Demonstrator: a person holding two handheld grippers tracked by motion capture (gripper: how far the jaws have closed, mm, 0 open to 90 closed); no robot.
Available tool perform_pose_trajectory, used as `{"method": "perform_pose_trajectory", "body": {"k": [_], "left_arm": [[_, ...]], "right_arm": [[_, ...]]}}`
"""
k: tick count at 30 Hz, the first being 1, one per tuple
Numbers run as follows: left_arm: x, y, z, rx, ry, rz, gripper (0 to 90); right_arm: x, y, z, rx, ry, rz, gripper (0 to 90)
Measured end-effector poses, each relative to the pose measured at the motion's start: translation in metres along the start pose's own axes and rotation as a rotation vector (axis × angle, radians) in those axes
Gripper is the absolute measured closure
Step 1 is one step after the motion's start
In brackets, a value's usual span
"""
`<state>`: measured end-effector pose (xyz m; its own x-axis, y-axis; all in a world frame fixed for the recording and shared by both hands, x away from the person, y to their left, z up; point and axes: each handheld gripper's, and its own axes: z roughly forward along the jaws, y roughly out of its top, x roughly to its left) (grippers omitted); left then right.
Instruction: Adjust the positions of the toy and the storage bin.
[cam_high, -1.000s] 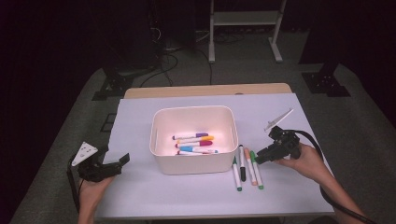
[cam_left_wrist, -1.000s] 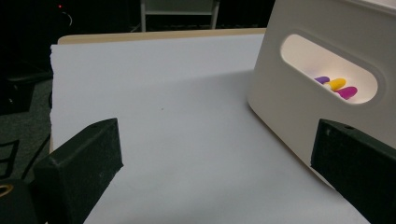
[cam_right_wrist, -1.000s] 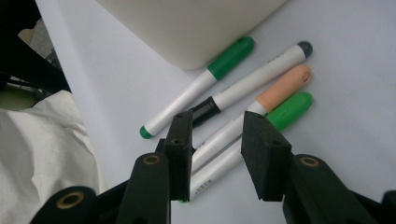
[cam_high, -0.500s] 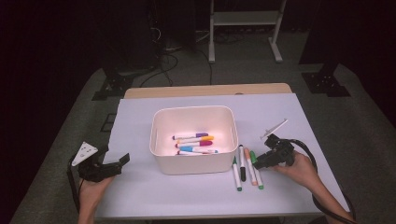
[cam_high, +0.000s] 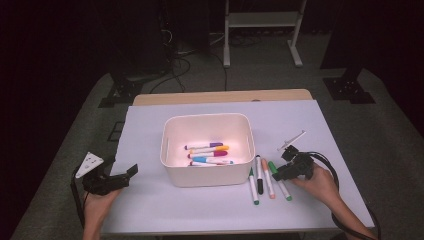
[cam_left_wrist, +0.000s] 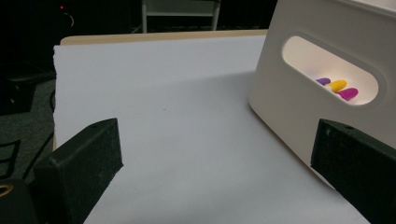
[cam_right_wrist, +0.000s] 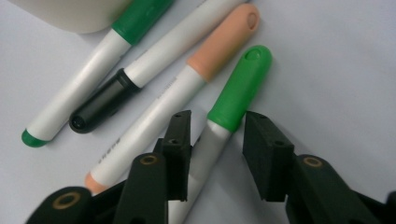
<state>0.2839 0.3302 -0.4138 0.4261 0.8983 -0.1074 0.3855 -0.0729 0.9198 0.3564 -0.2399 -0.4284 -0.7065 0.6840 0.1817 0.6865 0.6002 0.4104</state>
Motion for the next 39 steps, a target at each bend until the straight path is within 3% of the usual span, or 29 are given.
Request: {"method": "perform_pose_trajectory", "body": {"k": [10, 19, 24, 39], "left_arm": [[-0.002, 0.000, 0.002, 0.004, -0.006, 0.001, 0.7], [-0.001, 0.000, 0.002, 0.002, -0.002, -0.001, 0.7], [-0.003, 0.001, 0.003, 0.002, -0.006, 0.004, 0.7], [-0.003, 0.001, 0.003, 0.004, -0.004, 0.007, 0.7]], "right_arm": [[-0.015, -0.018, -0.011, 0.015, -0.049, 0.043, 74.1], [-0.030, -0.026, -0.017, -0.015, 0.052, 0.088, 75.5], [-0.032, -0.027, -0.030, -0.029, 0.105, 0.099, 75.4], [-0.022, -0.005, -0.082, -0.062, 0.231, 0.025, 75.4]]}}
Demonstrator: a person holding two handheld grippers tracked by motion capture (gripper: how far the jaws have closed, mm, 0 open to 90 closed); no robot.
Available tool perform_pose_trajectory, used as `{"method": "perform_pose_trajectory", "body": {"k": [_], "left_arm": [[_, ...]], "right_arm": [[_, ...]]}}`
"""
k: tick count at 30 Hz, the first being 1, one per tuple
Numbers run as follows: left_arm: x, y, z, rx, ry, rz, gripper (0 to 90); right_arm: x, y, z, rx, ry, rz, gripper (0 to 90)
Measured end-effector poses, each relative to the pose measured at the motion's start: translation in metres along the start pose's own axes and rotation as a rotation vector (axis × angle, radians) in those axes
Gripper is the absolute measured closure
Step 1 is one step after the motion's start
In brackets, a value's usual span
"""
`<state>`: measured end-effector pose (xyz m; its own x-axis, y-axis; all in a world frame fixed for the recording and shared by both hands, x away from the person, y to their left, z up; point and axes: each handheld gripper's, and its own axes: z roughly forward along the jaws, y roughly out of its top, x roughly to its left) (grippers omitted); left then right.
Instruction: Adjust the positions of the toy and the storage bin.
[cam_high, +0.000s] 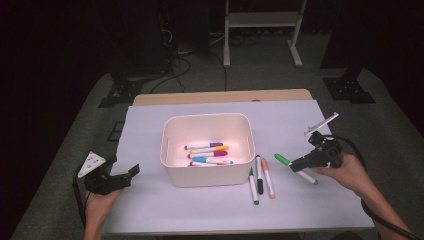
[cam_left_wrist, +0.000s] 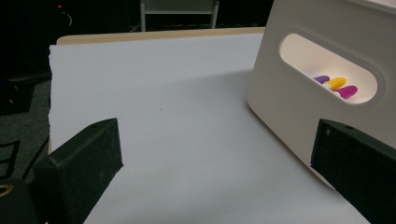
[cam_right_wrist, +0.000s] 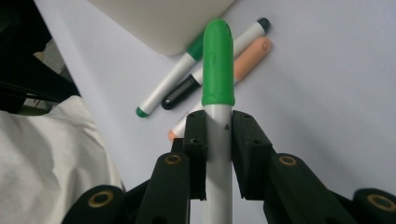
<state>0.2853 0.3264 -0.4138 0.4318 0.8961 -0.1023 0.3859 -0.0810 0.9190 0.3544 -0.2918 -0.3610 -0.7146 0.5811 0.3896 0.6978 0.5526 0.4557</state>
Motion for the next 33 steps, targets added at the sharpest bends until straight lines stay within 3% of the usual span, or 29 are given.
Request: {"method": "perform_pose_trajectory", "body": {"k": [10, 19, 33], "left_arm": [[0.000, 0.000, 0.000, 0.002, 0.000, 0.002, 0.7], [0.000, 0.000, 0.001, 0.002, -0.002, 0.004, 0.7], [0.003, -0.001, 0.000, 0.003, -0.004, -0.007, 0.7]], "right_arm": [[0.019, 0.028, -0.025, -0.009, 0.034, -0.064, 75.4], [0.044, 0.062, -0.034, 0.000, 0.073, -0.139, 75.4], [0.077, 0.119, -0.027, 0.053, 0.125, -0.234, 75.4]]}}
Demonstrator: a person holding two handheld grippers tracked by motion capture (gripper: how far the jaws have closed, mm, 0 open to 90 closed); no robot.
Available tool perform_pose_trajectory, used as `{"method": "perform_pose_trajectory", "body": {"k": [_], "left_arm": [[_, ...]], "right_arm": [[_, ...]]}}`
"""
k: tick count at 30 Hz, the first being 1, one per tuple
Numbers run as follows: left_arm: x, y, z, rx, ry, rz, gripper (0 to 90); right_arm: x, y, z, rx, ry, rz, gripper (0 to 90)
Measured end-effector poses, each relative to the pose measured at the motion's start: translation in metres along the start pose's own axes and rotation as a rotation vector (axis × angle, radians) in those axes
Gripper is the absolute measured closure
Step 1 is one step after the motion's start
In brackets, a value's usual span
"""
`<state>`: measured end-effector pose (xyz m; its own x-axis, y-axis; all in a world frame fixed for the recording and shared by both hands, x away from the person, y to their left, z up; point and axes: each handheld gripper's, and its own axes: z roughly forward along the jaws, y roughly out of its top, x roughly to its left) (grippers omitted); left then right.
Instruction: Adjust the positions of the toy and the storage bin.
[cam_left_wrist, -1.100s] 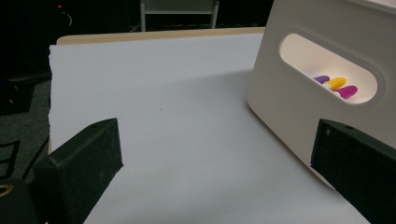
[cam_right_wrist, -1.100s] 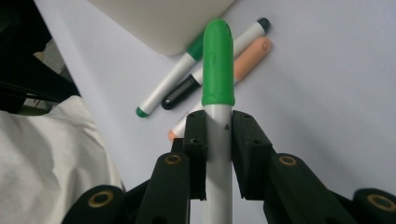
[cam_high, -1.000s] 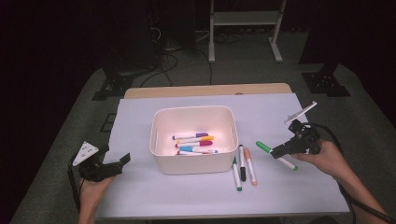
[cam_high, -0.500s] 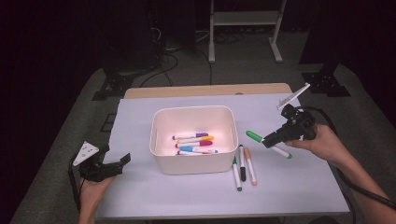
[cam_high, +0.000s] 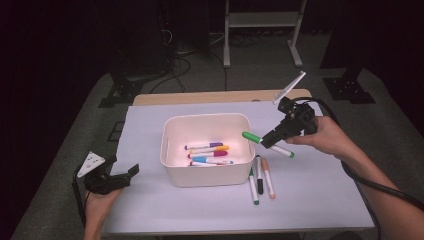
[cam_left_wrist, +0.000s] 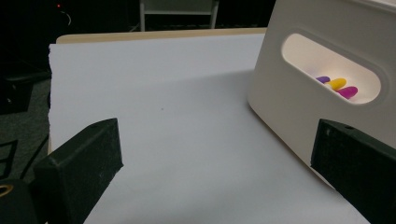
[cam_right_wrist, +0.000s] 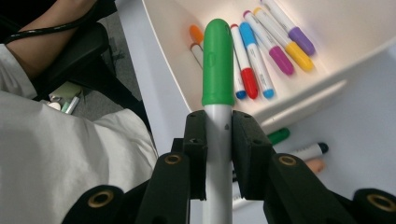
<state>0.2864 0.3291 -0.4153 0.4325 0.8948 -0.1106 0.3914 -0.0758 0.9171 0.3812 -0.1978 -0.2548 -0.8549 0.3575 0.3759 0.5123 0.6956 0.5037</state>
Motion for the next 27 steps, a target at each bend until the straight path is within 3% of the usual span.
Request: {"method": "perform_pose_trajectory", "body": {"k": [12, 21, 27], "left_arm": [[0.002, 0.001, 0.000, -0.011, -0.002, 0.000, 0.7], [0.003, 0.000, -0.001, -0.016, -0.005, -0.007, 0.7], [0.004, -0.001, -0.001, -0.019, -0.006, -0.011, 0.7]], "right_arm": [[0.010, 0.057, 0.026, 0.067, 0.049, -0.097, 75.4], [0.014, 0.093, 0.059, 0.129, 0.081, -0.154, 75.4], [0.012, 0.110, 0.092, 0.172, 0.099, -0.187, 75.4]]}}
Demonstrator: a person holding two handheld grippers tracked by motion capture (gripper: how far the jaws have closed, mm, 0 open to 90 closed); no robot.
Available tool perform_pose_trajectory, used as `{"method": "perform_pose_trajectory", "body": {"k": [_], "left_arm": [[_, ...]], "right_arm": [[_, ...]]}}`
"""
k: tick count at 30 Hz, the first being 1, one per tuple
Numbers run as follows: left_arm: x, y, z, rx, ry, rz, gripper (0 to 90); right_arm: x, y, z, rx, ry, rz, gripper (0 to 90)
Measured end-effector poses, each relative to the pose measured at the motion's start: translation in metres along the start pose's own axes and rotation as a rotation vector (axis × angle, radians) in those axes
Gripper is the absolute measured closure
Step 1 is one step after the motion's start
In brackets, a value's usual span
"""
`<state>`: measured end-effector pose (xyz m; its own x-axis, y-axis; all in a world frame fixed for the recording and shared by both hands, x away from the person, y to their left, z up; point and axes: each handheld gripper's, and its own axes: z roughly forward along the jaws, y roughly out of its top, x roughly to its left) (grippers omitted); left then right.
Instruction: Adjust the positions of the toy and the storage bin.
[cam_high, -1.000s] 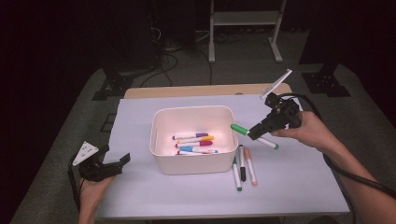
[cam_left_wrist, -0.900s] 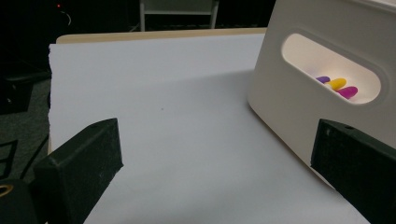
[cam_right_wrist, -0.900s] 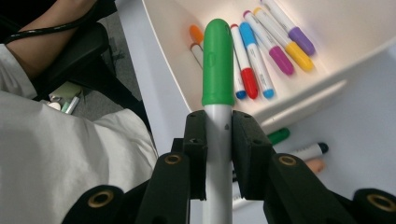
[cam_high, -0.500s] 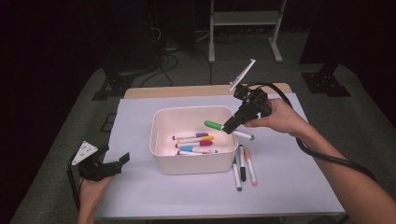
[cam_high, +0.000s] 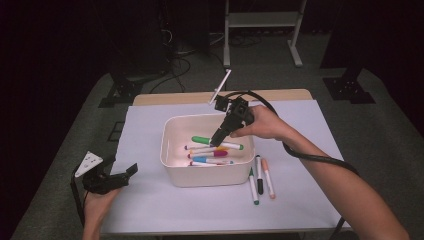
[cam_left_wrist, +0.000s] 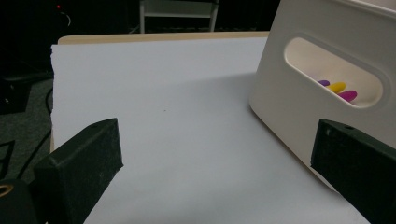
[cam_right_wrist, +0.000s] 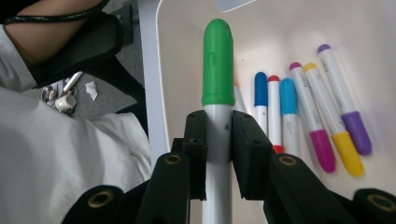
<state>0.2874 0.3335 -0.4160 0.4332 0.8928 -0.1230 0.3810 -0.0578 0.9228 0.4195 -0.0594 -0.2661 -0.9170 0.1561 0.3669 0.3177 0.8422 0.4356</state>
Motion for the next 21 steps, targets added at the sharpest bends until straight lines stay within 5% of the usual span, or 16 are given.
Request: {"method": "perform_pose_trajectory", "body": {"k": [17, 19, 21], "left_arm": [[0.001, 0.001, -0.001, 0.002, -0.001, 0.004, 0.7], [0.000, 0.001, -0.001, 0.001, -0.003, 0.001, 0.7], [0.001, 0.000, -0.002, 0.000, 0.000, -0.001, 0.7]], "right_arm": [[-0.007, 0.015, 0.047, 0.079, 0.033, -0.014, 74.7], [-0.007, 0.015, 0.056, 0.101, 0.032, -0.013, 65.5], [-0.007, 0.015, 0.061, 0.105, 0.030, -0.010, 66.2]]}}
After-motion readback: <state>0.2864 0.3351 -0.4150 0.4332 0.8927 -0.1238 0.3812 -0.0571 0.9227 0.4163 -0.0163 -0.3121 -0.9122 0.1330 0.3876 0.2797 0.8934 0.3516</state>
